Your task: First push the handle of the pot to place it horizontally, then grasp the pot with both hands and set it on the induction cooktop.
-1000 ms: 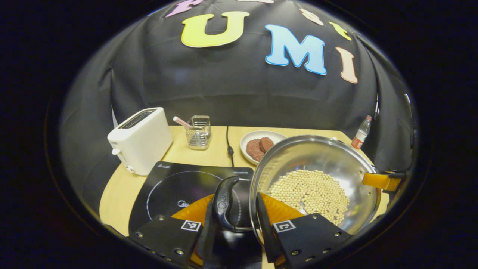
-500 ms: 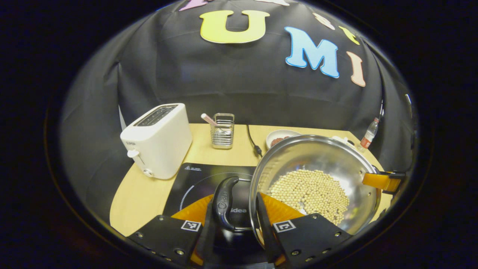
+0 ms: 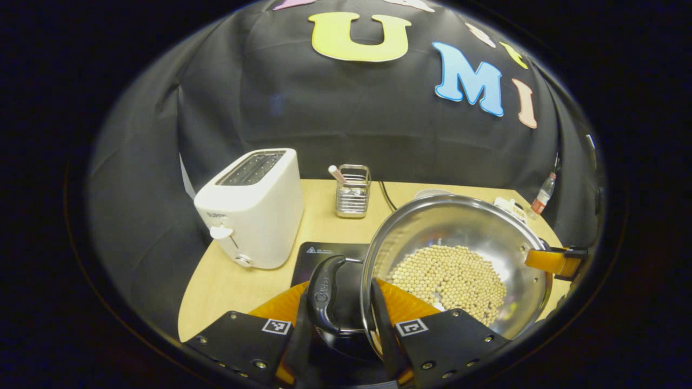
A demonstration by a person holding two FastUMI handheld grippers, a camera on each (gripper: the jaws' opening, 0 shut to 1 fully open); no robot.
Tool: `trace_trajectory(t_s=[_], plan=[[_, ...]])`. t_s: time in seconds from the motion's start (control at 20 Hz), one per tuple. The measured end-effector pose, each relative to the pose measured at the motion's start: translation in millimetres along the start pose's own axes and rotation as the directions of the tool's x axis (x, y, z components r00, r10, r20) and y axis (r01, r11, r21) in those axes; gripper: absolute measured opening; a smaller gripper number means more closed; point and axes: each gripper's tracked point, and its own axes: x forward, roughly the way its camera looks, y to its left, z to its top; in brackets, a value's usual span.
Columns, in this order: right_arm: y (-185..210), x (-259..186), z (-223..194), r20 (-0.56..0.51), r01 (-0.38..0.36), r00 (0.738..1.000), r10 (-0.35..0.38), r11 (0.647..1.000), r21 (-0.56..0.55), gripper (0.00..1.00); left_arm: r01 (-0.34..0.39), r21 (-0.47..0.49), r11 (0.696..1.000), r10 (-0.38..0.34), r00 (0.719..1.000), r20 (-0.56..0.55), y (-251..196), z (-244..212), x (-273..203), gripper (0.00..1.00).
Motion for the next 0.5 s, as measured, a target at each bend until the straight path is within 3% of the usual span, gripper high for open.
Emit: trace_trajectory(t_s=[0.4,0.5], plan=[[37.8,11.4,-8.9,-0.015,-0.012,1.000,0.012,1.000,0.000,0.43,-0.016,0.015,1.000,0.016,1.000,-0.015,37.5,-5.3,5.8,0.58],[42.4,13.3,-11.3,-0.026,-0.014,1.000,0.014,1.000,-0.001,0.47,-0.019,0.010,1.000,0.019,0.999,-0.027,43.7,-8.7,7.2,0.55]])
